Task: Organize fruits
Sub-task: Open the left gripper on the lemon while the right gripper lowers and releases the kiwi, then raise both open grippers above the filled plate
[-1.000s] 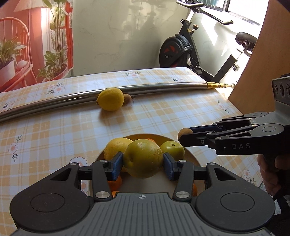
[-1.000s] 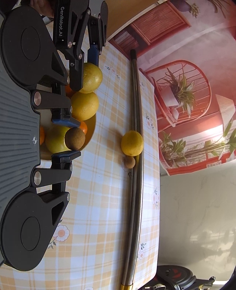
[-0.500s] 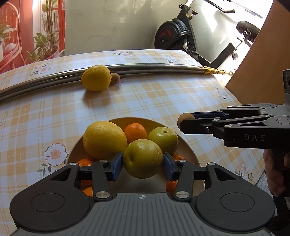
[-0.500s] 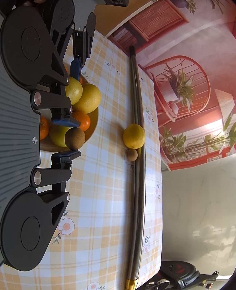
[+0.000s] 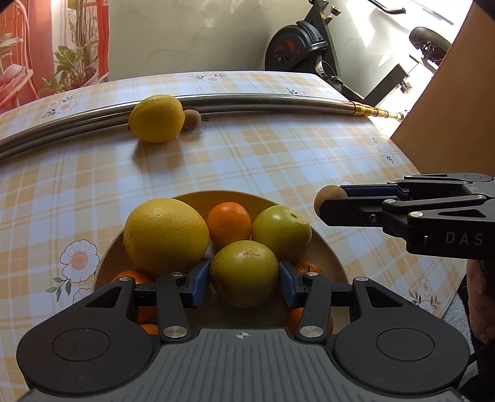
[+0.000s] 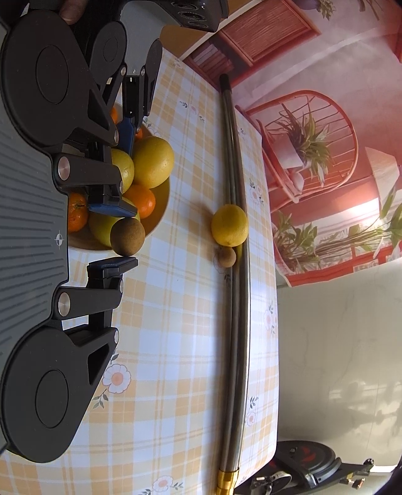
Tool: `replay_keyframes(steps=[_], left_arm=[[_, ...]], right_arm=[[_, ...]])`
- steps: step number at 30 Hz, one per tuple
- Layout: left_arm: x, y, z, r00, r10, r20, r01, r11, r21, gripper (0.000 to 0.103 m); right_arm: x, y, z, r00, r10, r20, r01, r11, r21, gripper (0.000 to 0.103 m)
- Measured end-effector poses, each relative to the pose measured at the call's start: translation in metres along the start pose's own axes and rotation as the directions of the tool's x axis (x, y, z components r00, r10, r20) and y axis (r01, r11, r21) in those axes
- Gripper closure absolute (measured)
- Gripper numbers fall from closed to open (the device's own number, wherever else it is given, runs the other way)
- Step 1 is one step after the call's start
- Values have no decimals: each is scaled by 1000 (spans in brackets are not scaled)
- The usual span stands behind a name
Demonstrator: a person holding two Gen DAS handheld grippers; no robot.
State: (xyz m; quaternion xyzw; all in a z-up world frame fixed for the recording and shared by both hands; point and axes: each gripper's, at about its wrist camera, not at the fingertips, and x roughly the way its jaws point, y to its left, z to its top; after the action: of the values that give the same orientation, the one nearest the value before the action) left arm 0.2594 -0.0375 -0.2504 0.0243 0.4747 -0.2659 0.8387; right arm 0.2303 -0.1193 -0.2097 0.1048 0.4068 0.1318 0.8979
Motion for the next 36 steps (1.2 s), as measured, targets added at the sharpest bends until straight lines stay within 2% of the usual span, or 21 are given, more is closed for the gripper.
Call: replay_keyframes(steps=[9,15,19,24,30,36], left_arm=[[-17,10,0,998,-54,26,55,997,-47,52],[-46,14,-1,994,-51,100,56,998,-42,52],[-65,25,0,985,-7,173,20,997,-77,52],[-82,48,2,969,73,235,-32,984,-174,52],[-93,68,0,958,141,250,-77,965,-251,52],[-96,79,-6,958,154,243,-83,956,-280,52]], right_arm=[[-1,0,-2,1000,1,-4,-1,1000,-6,78],[-4,7,-2,1000,8,-4,-8,1000,-20,78],[-3,16,2,1000,15,-12,-16,999,-46,78],[6,40,12,998,49,-32,-53,990,-132,78],[28,79,20,990,117,-75,-133,959,-250,78],[52,100,15,987,77,-144,-120,938,-325,78]])
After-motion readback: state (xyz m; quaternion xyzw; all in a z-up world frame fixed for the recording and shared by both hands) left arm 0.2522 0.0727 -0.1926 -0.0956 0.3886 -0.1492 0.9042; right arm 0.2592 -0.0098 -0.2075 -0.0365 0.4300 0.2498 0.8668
